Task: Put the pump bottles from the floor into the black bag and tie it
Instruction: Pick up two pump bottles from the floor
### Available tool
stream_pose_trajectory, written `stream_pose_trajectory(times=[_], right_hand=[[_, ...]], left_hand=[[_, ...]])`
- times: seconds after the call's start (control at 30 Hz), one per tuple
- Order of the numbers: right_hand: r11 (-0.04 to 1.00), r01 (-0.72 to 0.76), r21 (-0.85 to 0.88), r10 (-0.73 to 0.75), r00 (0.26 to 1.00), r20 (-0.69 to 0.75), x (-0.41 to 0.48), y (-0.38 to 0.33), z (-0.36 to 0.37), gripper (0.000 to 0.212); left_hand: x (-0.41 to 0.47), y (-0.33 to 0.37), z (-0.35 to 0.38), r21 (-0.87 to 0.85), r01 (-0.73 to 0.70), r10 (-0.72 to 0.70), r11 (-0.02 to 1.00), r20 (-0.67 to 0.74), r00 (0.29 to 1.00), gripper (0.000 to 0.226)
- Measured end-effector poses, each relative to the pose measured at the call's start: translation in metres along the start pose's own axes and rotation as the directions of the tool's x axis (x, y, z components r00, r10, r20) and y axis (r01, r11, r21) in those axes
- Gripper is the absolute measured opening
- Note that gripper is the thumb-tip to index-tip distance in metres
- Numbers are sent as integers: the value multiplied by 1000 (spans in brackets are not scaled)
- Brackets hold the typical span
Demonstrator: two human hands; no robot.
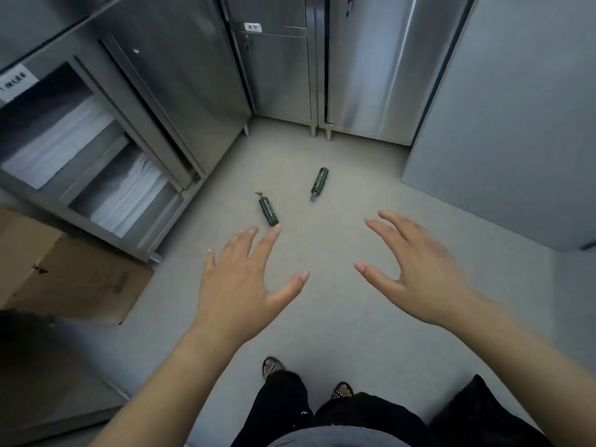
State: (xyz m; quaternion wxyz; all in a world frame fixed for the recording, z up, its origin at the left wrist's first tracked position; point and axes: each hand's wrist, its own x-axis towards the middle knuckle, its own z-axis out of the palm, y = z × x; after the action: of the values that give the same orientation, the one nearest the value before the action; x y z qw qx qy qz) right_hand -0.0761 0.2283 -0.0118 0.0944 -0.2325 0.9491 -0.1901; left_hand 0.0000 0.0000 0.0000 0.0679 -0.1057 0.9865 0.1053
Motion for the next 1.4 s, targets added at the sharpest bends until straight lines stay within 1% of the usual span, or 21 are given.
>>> stream_pose_trajectory(times=[0.13,0.23,0.33,0.43,0.57,0.63,0.7,0.83,0.97,1.13,1.27,1.4], right_hand=[[1000,-1,0,1,1000,-10,28,-1,2,74],[1000,4,-6,-4,999,-31,60,-2,2,73],[1000,-4,-21,3,999,-37,101,-2,-4,72],[998,-42,-38,40,998,-46,148,-2,-12,71],[998,-52,-44,49,997,-60,203,-4,-28,73],[997,-55,-54,52,998,-46,224,-3,-33,73],[995,-72,-65,72,997,-5,237,2,-34,73],[991,-116,-64,119,992,45,254,18,-35,73],[988,-149,-50,151,988,29,275,44,-49,73],[989,-143,-35,144,989,16,301,93,-74,73],[991,-132,-11,133,991,5,326,149,-104,70],[987,-162,-12,162,986,-27,343,214,-141,70]], left_hand=[[31,-6,1,-53,9,-11,999,-40,999,87],[64,-9,1,-77,-16,12,997,-56,998,86],[108,-18,0,-105,-24,19,994,-48,999,85],[160,-27,-6,-126,-42,36,991,-49,998,82],[223,-37,-24,-123,-92,82,988,-88,993,82],[249,-41,-29,-98,-105,99,990,-73,992,82],[270,-43,-30,-79,-115,114,990,-25,993,82],[300,-36,-25,-92,-120,126,989,56,990,84],[332,-13,-25,-106,-156,163,982,53,985,85],[375,32,-28,-114,-197,202,974,35,979,88],[413,85,-27,-125,-224,227,967,16,974,85],[460,152,-23,-116,-289,294,950,25,955,82]])
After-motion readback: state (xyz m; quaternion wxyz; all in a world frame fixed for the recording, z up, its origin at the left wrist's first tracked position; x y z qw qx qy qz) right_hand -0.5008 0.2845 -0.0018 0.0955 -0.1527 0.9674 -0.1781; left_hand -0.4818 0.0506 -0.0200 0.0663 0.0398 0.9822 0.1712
